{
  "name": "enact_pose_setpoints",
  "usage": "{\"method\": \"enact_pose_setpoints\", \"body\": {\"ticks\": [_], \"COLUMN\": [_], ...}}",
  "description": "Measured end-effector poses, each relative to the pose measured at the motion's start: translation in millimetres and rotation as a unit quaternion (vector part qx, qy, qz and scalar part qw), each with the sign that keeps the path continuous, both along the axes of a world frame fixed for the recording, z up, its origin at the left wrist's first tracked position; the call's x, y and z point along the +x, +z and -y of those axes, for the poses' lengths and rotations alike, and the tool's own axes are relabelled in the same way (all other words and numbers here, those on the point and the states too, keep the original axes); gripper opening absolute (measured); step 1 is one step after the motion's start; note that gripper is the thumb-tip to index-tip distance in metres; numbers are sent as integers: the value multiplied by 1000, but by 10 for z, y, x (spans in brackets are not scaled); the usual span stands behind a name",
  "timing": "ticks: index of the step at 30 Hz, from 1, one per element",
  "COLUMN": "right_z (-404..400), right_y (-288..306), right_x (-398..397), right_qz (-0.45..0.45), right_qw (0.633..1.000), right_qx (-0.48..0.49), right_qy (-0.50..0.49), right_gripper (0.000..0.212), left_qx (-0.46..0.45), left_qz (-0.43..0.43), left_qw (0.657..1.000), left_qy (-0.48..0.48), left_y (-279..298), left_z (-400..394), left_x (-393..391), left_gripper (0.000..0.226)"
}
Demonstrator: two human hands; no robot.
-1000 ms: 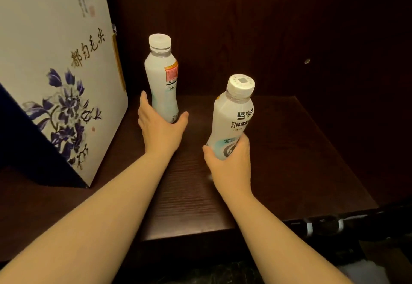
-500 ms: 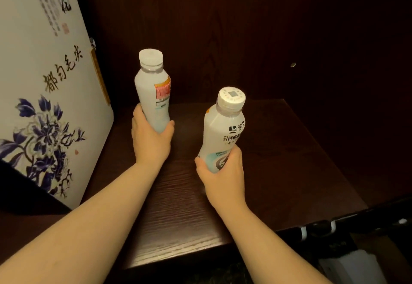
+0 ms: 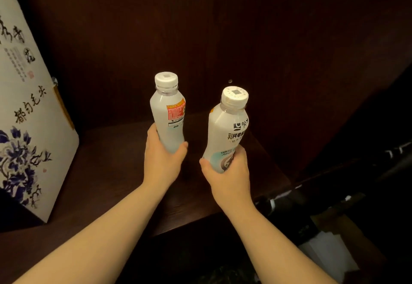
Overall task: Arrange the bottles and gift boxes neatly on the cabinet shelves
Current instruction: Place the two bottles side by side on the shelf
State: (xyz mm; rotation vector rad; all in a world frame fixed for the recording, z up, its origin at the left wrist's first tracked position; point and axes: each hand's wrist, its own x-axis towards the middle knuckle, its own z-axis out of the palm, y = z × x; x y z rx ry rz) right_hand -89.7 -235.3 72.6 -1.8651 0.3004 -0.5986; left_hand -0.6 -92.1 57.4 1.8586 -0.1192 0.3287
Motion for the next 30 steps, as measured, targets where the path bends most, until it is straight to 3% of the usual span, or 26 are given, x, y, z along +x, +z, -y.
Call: {"method": "enact_pose_setpoints", "body": {"ticks": [8, 19, 30], "right_z": [1008, 2999, 4425], "right_y": [387, 759, 826], "right_x": [-923, -2368, -2613], "right_qz": [53, 83, 90], "right_qw": [998, 996, 993], "right_qx": [27, 9, -7], "right_qy": [-11, -35, -81], "right_gripper": [63, 56, 52], "left_qx": [-19, -12, 5], "left_qz": [12, 53, 80], "left_qw": [997, 990, 984], "left_qy": [-76, -128, -159], "left_y": [395, 789, 838], "left_z": [1118, 3181, 4768], "left_x": [-835, -2054, -2154], "left_gripper": [69, 71, 78]}}
